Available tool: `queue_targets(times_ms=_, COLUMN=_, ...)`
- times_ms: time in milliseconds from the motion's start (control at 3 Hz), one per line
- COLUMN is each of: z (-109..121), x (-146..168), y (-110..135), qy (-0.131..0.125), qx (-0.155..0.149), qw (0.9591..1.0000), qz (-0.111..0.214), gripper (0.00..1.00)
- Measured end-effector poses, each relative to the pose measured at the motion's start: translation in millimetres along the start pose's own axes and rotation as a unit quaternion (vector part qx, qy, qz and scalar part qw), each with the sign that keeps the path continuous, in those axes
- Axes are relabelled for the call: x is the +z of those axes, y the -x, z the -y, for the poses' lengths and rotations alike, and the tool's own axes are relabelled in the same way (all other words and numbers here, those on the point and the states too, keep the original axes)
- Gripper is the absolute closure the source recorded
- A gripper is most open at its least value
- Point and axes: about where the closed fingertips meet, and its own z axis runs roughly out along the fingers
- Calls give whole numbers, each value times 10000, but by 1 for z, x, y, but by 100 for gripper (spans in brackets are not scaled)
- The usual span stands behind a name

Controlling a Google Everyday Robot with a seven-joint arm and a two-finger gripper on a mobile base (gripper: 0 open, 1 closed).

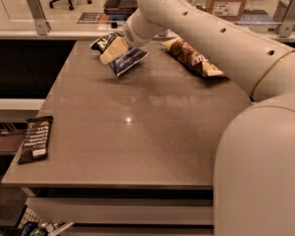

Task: Move blue chip bag near rxbar chocolate

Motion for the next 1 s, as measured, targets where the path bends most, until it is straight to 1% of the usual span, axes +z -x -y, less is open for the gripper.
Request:
queue_targets(times_ms=333, z=-3, x=25, y=2, qy=285, qx=144, qw=9994, qz=115, gripper=0)
queue_targets(times_ms=667, z=-5, x=28, y=1, qy=306, qx=150, qw=9994, qz=105, gripper=17)
queue_targets(times_ms=1000, z=-6, x=31, y=1, qy=324, qx=146, qw=9993, qz=92, gripper=40)
